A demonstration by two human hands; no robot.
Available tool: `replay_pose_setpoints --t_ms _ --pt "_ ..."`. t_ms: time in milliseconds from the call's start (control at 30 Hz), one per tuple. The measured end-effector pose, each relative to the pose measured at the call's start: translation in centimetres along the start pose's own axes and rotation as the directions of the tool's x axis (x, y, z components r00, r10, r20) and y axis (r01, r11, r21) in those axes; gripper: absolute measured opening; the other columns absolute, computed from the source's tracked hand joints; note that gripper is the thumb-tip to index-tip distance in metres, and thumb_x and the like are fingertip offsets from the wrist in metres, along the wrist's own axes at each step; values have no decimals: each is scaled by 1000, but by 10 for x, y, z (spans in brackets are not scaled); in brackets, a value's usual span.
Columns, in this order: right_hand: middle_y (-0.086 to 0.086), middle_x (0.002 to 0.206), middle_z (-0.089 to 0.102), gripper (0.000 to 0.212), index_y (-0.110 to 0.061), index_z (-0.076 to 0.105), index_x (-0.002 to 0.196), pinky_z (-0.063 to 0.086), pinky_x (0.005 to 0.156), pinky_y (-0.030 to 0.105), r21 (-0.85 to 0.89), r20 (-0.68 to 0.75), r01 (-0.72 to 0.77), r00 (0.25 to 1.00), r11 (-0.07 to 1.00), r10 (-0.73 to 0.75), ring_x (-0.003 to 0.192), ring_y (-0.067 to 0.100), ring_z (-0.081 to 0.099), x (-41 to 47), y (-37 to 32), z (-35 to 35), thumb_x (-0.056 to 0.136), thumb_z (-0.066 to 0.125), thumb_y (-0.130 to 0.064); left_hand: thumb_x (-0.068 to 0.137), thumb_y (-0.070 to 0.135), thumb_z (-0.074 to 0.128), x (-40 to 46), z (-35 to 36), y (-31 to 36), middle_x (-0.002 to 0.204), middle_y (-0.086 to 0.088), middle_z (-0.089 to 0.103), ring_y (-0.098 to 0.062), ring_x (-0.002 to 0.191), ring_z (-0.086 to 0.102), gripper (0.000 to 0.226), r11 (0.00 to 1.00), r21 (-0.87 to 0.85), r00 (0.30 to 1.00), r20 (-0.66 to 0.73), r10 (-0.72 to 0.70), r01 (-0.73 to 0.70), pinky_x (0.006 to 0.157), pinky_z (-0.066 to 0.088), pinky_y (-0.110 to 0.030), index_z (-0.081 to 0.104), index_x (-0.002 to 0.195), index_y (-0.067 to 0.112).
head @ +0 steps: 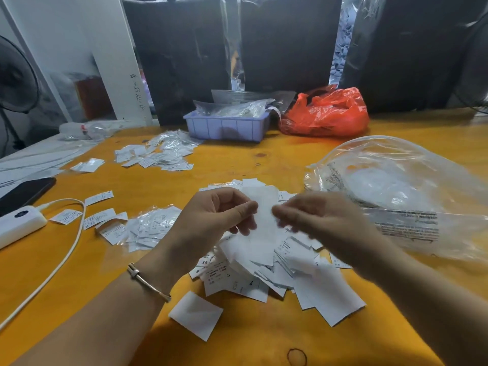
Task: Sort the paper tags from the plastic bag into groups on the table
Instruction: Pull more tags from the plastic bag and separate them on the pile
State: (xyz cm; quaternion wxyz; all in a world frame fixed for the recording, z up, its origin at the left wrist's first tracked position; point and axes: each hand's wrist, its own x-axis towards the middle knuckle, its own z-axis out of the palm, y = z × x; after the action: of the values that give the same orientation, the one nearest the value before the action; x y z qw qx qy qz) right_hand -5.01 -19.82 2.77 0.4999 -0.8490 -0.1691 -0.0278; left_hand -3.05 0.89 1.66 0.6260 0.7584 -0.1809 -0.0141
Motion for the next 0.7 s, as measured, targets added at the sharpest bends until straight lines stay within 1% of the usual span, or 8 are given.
replay_pose_setpoints --t_ms 67,133,200,367,433,533,633,700 --pt "-7 78 73 42 -20 74 85 47 59 14 109 137 -75 989 991 60 70 1 65 -3 3 13 68 67 -58 80 30 66 -1 2 1 70 -6 71 -15 63 64 25 1000 -8 1000 21 13 -13 60 50 -21 71 83 6" --pt "-2 80 74 21 -16 76 85 48 60 15 189 147 -87 987 978 59 71 4 64 -2 7 14 78 73 -36 80 30 68 -1 3 2 72 -7 73 -15 64 65 23 1000 -2 999 39 11 -11 61 49 -20 71 82 8" --pt "1 83 75 10 -12 75 85 47 63 21 262 123 -96 990 960 66 73 7 64 1 12 9 83 71 -21 82 28 75 -2 2 2 75 -9 74 -15 67 67 18 1000 20 998 60 -2 1 61 50 -20 72 82 10" --pt "5 85 75 19 -8 72 84 46 63 22 386 72 -106 994 916 85 73 10 62 6 18 1 86 62 -24 81 18 71 -3 -3 5 82 -12 76 -20 66 70 9 993 60 977 182 -110 101 55 50 -21 70 80 9" --pt "2 81 74 17 -8 70 82 46 63 21 298 60 -57 997 953 41 71 9 61 5 18 2 90 62 -21 82 18 70 -4 -2 6 90 -10 77 -21 73 73 16 988 95 960 239 -144 125 58 53 -21 69 87 3" --pt "-10 66 65 19 -19 68 71 38 60 16 -28 55 100 994 995 -98 60 -1 54 5 18 11 90 65 -22 82 23 78 -4 -1 7 95 -5 76 -19 84 74 22 986 134 961 242 -133 103 64 55 -20 72 100 12" --pt "-12 60 59 20 -25 64 68 36 54 14 -111 24 180 984 977 -179 58 0 51 3 14 16 85 68 -35 83 19 78 -4 -2 7 84 -7 76 -18 75 73 10 983 169 957 266 -112 68 65 53 -19 75 92 15" --pt "-12 62 57 26 -26 62 69 37 52 15 -129 -41 193 979 973 -199 59 1 51 4 14 17 82 60 -49 85 18 75 -4 -3 7 78 -7 76 -17 68 72 4 980 192 967 235 -94 49 60 51 -18 75 84 14"
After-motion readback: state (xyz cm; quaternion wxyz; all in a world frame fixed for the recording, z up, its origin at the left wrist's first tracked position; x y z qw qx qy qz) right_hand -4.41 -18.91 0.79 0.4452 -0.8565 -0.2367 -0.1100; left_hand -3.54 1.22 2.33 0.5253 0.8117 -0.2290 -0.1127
